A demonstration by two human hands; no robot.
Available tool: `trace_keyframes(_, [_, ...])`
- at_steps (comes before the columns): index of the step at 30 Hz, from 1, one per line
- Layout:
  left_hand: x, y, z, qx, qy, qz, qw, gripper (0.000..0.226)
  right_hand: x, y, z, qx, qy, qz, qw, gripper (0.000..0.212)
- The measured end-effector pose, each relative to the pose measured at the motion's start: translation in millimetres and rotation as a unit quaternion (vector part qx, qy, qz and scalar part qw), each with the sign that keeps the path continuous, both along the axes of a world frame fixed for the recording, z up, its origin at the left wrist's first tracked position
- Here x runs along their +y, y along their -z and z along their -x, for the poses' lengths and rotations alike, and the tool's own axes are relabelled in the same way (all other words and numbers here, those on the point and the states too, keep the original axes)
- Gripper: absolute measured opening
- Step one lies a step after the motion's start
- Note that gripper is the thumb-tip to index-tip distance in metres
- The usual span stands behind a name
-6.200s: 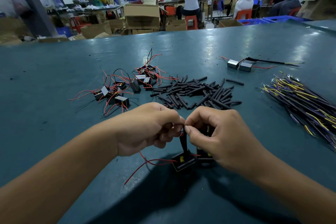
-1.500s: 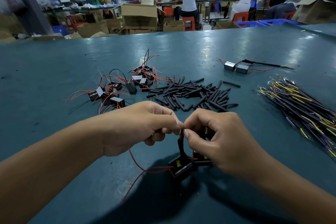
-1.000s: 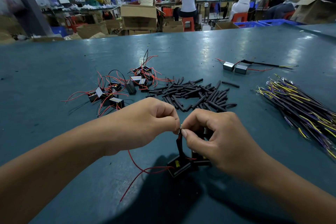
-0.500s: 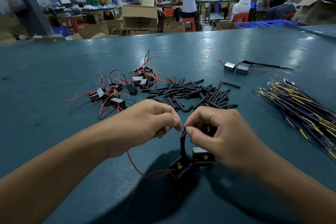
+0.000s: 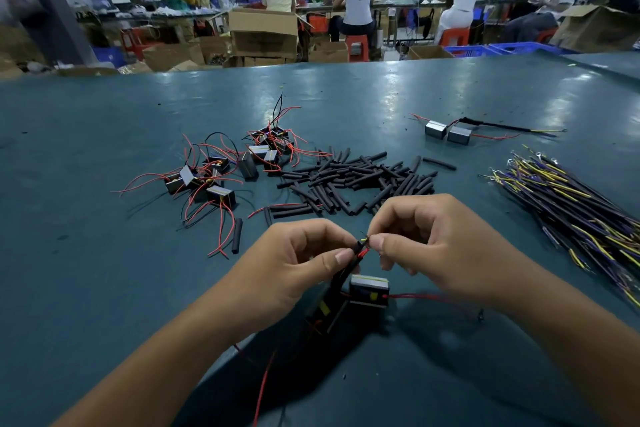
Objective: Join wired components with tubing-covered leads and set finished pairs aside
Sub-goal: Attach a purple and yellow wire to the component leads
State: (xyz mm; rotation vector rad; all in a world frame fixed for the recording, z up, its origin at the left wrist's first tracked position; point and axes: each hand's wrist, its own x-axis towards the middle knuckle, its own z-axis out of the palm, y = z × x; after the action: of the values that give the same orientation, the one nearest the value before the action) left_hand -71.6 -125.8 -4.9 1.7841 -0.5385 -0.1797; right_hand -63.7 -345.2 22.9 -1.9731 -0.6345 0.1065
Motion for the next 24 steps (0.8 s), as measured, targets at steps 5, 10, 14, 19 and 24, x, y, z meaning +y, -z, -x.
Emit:
trace_keyframes(5, [1.3,3.9,2.0,-0.070,-0.027,-0.027,0.997,0.015,1.7,0.5,0.4,0.055,-0.011,-0.032,0.998,0.015])
trace_keyframes(10, [0.7,7.2,3.0,-0.069,-0.013,-0.027,0.997,0.014,2.8,-0.8,1.3,0.115,-0.020,-0.054,0.992,0.014])
trace_keyframes(14, [2.2,7.1,2.2,-0.084,-0.001,-0.043,0.996,0.006,2.2,-1.0,1.9,0.154,-0.036,-0.058,0.986,0.020])
trace_keyframes(19, [2.7,8.5,0.3,-0.104,0.003,-0.063,0.993,0.006,1.8,-2.4,1.0,0.199,-0.035,-0.043,0.978,0.023])
trace_keyframes(24, [0.8,11.0,0.3,-0.098,0.012,-0.060,0.993,0.007,-0.6,-3.8,2.1,0.268,-0.041,-0.038,0.962,0.020])
